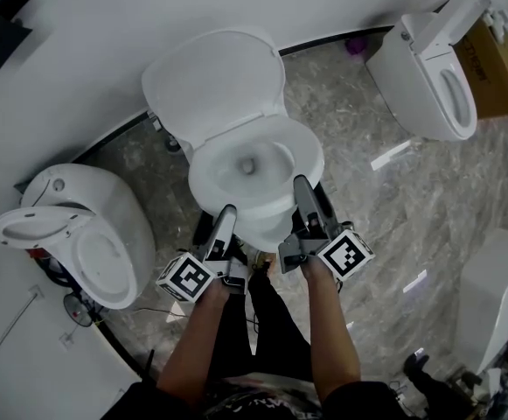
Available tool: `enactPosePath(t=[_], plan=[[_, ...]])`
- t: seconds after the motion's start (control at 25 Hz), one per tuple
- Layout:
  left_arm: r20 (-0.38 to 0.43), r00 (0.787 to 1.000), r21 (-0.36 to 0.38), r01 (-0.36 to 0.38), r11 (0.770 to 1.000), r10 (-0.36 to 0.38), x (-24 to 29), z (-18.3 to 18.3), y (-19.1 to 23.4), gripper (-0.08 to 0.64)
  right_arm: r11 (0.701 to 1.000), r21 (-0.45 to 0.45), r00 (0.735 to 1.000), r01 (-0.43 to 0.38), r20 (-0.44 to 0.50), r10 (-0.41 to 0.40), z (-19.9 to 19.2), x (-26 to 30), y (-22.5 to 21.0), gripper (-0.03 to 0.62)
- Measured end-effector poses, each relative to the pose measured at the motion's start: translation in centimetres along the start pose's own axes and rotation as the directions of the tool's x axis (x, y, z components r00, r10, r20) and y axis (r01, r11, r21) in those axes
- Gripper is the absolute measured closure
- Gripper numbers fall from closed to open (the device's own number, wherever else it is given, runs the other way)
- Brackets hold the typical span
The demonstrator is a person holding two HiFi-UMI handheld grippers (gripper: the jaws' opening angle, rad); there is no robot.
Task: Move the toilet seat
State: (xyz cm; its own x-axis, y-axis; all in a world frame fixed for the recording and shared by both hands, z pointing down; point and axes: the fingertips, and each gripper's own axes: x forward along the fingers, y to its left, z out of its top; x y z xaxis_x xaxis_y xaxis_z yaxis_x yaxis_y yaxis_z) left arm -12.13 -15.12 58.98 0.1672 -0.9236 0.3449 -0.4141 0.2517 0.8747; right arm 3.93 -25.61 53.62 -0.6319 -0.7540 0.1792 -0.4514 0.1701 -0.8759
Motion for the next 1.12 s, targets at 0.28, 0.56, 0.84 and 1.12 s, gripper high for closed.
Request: enactPosePath(t=[0.28, 0.56, 0.84, 1.12], plan=[[0.032, 0.999, -0.028, 0.027, 0.999, -0.027, 1.3, 3.0, -1.4, 0.052, 0.999, -0.034, 0.999, -0.026, 0.024, 0.026, 1.2, 3.0, 2.2, 0.287], [0.056, 0.997, -0.018, 0.058, 0.998, -0.057, 2.9, 5.9, -2.9, 0.052, 0.999, -0.012, 0.997, -0.048, 0.065, 0.049, 2.0, 6.4, 4.2, 0.285], [0.075, 0.993, -0.022, 0.092, 0.995, -0.090, 4.6, 8.3, -3.3, 0.055, 0.998, -0.029, 0.992, -0.057, 0.109, 0.060, 2.6, 9.1, 5.2, 0.282], [0.076, 0.990, 0.032, 0.115, 0.993, -0.117, 5.9, 9.9, -3.8, 0.057, 0.995, -0.023, 0.983, -0.102, 0.154, 0.104, 3.1, 11.2, 6.0, 0.282]])
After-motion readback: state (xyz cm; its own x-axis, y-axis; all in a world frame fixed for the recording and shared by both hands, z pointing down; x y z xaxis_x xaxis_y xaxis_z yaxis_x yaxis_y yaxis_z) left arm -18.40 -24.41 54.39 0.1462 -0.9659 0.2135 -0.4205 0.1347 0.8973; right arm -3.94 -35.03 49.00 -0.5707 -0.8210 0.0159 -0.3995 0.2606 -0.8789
